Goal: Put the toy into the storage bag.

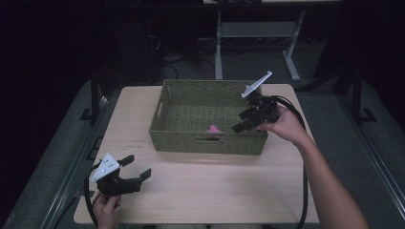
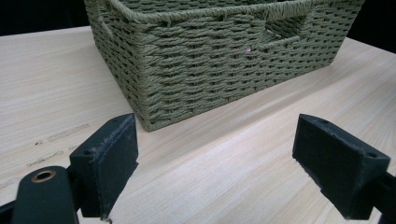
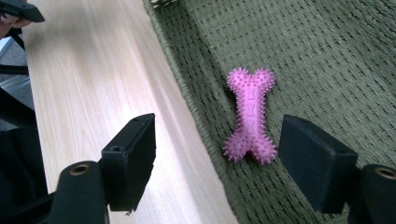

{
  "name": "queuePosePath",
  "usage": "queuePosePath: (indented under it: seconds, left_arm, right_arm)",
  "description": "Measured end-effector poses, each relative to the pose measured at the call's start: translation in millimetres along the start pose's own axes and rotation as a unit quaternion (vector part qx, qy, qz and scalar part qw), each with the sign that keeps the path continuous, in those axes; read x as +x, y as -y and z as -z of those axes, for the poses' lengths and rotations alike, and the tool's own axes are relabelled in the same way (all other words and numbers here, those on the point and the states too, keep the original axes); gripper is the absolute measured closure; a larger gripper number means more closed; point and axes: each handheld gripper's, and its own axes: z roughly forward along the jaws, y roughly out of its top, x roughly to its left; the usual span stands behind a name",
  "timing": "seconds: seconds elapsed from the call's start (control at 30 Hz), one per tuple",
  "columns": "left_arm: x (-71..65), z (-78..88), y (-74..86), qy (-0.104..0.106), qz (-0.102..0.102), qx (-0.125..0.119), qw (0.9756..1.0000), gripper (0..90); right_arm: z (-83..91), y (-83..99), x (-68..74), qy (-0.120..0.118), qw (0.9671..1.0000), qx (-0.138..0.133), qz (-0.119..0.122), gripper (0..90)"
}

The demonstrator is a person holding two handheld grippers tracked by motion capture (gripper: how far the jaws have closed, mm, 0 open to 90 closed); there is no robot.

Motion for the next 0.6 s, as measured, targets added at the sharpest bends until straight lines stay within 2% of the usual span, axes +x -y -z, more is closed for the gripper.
queuePosePath:
  seconds: [0.17, 0.4, 0.6]
  left_arm:
    - [-0.2, 0.3, 0.2, 0.0, 0.0, 0.0, 1.0, 13.8]
    - [-0.4, 0.2, 0.3, -0.001, -0.001, -0.001, 1.0, 13.8]
    - [-0.1, -0.7, -0.2, -0.001, -0.002, 0.0, 1.0, 13.9]
  right_arm:
    - [2.0, 3.2, 7.9, 0.001, 0.9999, -0.008, 0.011, 26.7]
    - [4.0, 5.9, 16.6, -0.009, 0.9998, -0.013, 0.014, 26.0]
    - [5.2, 12.2, 21.9, -0.008, 0.9998, -0.013, 0.015, 25.1]
